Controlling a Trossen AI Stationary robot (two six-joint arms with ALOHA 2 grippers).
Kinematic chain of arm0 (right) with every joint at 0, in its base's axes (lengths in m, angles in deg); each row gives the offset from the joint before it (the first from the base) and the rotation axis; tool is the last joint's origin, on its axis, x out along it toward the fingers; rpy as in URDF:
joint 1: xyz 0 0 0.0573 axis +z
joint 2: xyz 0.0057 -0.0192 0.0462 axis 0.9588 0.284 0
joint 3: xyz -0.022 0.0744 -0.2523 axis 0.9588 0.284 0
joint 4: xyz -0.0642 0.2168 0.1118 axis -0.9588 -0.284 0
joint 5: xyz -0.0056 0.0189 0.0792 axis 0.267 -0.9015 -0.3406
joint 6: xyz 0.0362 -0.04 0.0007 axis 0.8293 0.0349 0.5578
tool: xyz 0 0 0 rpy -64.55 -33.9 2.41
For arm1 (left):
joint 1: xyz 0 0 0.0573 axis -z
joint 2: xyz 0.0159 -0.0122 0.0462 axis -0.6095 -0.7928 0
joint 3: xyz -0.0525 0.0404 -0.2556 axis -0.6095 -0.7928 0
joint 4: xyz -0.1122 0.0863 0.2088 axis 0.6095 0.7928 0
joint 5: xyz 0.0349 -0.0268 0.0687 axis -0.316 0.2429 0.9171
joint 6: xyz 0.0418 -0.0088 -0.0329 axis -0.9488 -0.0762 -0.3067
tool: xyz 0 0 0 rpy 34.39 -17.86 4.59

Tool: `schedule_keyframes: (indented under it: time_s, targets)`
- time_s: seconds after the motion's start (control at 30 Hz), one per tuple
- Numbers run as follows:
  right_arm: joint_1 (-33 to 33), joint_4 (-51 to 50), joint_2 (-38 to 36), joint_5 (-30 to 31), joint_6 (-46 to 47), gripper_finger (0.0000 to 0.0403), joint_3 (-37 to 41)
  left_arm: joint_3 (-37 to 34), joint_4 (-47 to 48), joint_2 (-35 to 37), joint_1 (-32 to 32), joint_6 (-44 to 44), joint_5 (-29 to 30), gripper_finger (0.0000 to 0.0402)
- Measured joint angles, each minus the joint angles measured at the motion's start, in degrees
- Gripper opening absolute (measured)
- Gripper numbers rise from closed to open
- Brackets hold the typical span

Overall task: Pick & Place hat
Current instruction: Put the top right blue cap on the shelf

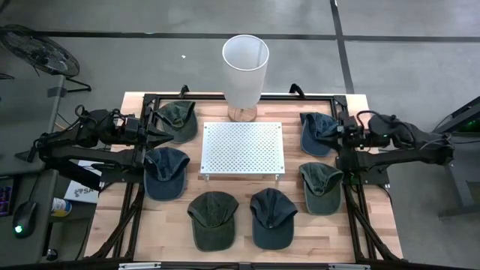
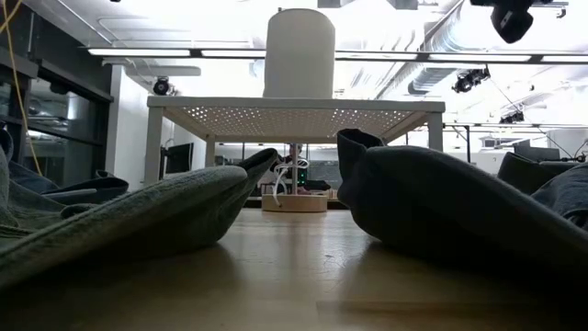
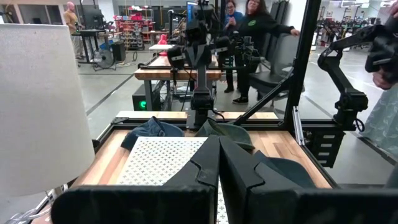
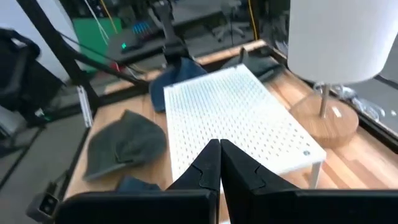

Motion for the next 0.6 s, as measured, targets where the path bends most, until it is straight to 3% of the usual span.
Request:
schedule_keyframes:
  time_s: [0.33, 0.6]
  targets:
    - [0.0, -1.3, 5.5, 2.3, -0.1, 0.0000, 0.0, 0.0, 0.0, 0.0, 0.0, 0.0, 0.0, 0.0003]
    - [-0.2, -3.4, 8.3, 10.8, 1.8, 0.0000, 0.0, 0.0, 0.0, 0.0, 0.0, 0.0, 0.0, 0.0003]
